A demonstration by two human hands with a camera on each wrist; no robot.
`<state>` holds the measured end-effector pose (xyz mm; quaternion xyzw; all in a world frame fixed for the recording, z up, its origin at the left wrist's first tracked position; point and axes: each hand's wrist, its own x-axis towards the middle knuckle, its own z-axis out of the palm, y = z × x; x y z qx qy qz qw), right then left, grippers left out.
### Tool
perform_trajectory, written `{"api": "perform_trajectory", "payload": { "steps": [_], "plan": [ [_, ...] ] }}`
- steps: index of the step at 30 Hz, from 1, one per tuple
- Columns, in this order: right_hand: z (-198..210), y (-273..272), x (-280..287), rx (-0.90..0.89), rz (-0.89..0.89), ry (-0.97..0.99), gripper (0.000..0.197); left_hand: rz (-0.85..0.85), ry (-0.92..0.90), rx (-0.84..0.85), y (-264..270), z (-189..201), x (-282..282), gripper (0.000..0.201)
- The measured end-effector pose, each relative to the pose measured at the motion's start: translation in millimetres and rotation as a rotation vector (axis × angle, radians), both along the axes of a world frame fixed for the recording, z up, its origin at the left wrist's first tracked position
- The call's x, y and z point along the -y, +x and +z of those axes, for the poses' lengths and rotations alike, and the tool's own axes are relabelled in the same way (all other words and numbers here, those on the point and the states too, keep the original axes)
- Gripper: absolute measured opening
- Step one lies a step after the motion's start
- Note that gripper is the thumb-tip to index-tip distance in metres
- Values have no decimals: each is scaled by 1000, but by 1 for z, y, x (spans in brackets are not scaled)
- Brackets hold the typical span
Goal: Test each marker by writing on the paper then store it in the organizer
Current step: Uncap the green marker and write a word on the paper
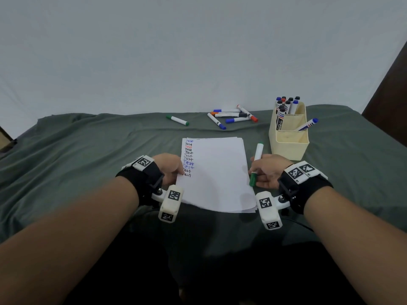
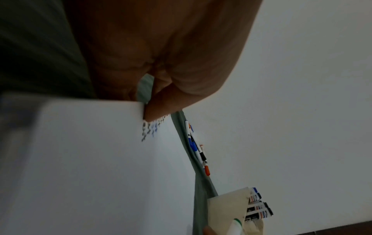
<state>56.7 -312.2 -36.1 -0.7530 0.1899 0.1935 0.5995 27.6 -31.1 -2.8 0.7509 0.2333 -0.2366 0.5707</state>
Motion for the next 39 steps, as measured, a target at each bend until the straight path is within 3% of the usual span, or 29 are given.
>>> {"api": "perform_trajectory", "payload": {
  "steps": [3,8,18,24,33,39],
  "plan": [
    [-4,0,1,-11,12,-6,16,16,-51,99,1,-11,-5,54],
    [-6,2,2,-11,32,-10,14,106,-153,113,-5,-22,-10,66],
    [-6,12,3,57,15,-6,16,128,-282,257,-1,-18,0,67],
    [4,25,8,14,-15,-14,10,124,-310,194,15,-13,13,64],
    [1,41,23,2,-70,-52,10,-27,-231,126,32,-18,34,48],
    [6,46,19,51,-5,-205,5,-106,142,215,46,-22,41,46]
  ]
}}
